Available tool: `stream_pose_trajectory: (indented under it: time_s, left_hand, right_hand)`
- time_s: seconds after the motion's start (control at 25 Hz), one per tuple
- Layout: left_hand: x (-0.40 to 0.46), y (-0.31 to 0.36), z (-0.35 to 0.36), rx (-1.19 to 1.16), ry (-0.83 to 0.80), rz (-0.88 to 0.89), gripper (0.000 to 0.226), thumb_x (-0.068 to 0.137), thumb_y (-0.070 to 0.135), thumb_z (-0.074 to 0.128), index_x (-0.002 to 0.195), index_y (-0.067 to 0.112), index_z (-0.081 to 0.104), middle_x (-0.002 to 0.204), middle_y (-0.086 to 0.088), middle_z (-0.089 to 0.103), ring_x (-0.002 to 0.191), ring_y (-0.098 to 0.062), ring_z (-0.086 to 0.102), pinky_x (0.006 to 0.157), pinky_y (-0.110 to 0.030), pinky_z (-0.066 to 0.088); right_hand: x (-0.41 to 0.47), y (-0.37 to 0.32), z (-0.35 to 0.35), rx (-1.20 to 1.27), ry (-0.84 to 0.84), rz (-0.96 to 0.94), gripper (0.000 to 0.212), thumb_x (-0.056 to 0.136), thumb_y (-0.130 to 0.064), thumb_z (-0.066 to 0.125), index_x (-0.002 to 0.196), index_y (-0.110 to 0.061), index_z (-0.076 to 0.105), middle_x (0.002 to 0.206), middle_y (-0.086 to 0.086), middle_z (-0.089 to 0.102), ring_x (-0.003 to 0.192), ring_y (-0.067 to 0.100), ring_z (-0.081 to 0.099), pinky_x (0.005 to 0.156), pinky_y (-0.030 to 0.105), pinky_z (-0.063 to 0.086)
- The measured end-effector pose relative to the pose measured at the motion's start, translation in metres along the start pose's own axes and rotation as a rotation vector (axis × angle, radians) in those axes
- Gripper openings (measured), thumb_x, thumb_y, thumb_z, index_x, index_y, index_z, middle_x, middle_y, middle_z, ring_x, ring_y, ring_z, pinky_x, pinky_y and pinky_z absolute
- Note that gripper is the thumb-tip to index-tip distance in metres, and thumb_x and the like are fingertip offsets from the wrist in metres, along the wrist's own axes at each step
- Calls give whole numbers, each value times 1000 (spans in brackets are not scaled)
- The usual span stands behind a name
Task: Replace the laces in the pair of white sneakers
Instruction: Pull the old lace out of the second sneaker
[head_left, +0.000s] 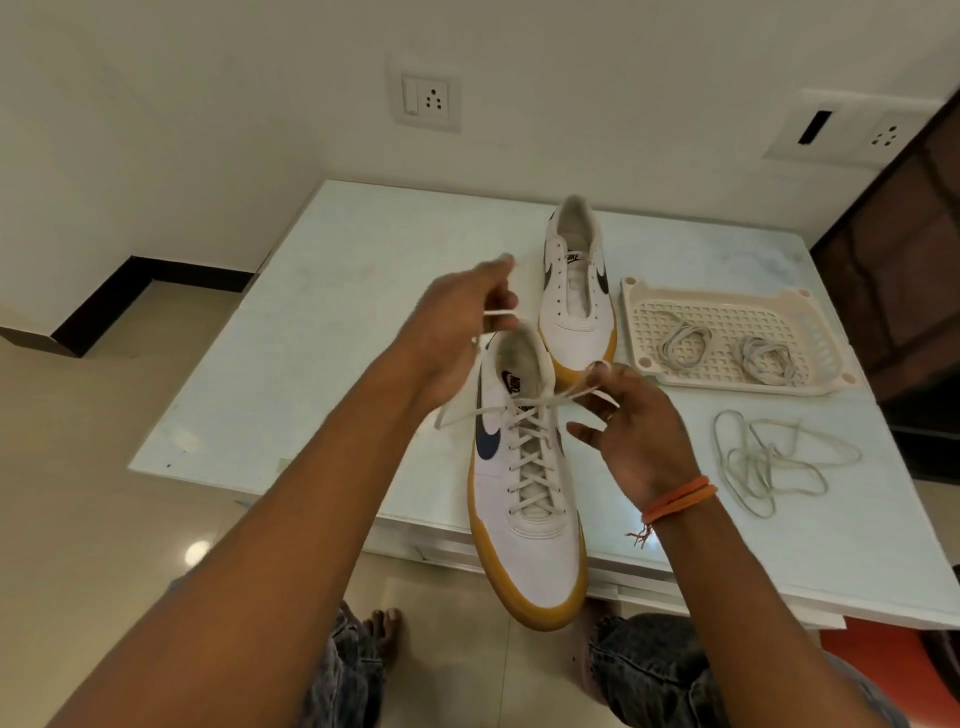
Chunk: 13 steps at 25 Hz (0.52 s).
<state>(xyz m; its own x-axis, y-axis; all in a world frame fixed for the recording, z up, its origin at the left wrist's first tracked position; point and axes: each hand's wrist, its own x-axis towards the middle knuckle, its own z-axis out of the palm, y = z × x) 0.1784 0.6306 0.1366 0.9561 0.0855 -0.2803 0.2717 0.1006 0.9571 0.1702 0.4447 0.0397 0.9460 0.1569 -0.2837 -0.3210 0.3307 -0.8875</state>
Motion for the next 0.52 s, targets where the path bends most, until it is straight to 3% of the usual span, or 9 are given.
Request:
stream_pose_trajectory:
  time_s: [0.04, 0.12, 0.16, 0.2, 0.28, 0.32, 0.4, 0.44, 0.52]
  left_hand:
    - [7, 1, -10, 77, 182, 45, 29, 99, 36, 47, 77, 18, 54, 88, -3, 56, 84, -18, 54, 74, -28, 41]
    - [25, -7, -36, 464, 556, 60, 30, 97, 41, 45, 87, 16, 58, 96, -3, 60, 91, -23, 55, 91, -44, 40]
    - [29, -12, -46, 652, 651, -17, 34, 96, 44, 45, 106, 14, 59, 113, -8, 58, 104, -27, 53, 98, -48, 35]
    - [30, -17, -48, 801, 643, -144, 47, 95, 46, 47, 128, 11, 49, 132, -13, 46, 120, -32, 45, 103, -49, 30]
    - [29, -28, -40, 1053, 489, -205, 62, 94, 45, 52, 142, 11, 33, 145, -15, 31, 131, -35, 33, 106, -48, 28]
    - [28, -34, -33, 1158, 378, -104, 53, 93, 41, 54, 137, 14, 42, 140, -12, 39, 128, -33, 39, 104, -46, 32]
    - [28, -46, -16, 1168, 92, 122, 21, 91, 30, 60, 105, 17, 69, 110, -2, 65, 104, -24, 61, 92, -39, 49]
    - [25, -54, -7, 1155, -35, 153, 15, 88, 27, 62, 91, 16, 72, 92, -1, 70, 89, -21, 66, 82, -37, 54]
    - [18, -68, 7, 1214, -159, 153, 16, 87, 29, 67, 82, 14, 71, 68, 1, 66, 66, -16, 65, 71, -33, 55]
  right_hand:
    - [2, -8, -9, 128, 32, 48, 19, 94, -20, 47, 77, -19, 58, 80, -2, 64, 82, 16, 61, 73, 37, 45]
    - [6, -16, -30, 325, 169, 77, 20, 91, -23, 45, 74, -21, 55, 76, -4, 58, 73, 16, 56, 72, 36, 41]
    - [7, -18, -39, 396, 261, 71, 19, 90, -23, 46, 73, -22, 54, 75, -5, 55, 70, 15, 53, 71, 34, 40]
    - [9, -20, -49, 435, 362, 64, 19, 90, -24, 46, 73, -22, 54, 74, -5, 54, 67, 15, 50, 69, 32, 39]
    - [12, -23, -63, 383, 527, 91, 16, 91, -25, 49, 77, -22, 55, 75, -5, 51, 67, 14, 47, 63, 31, 39]
    - [13, -23, -65, 283, 569, 151, 14, 91, -25, 50, 79, -21, 57, 77, -5, 51, 68, 14, 47, 62, 31, 40]
    - [16, -17, -64, 109, 533, 315, 15, 91, -27, 52, 80, -19, 57, 79, -2, 52, 71, 15, 48, 63, 32, 42]
    - [16, -15, -61, 78, 464, 384, 16, 92, -29, 53, 81, -17, 58, 81, 0, 54, 73, 16, 50, 65, 33, 44]
    - [10, -15, -50, -13, 307, 453, 23, 93, -33, 52, 87, -14, 63, 83, 2, 60, 74, 17, 55, 65, 34, 47]
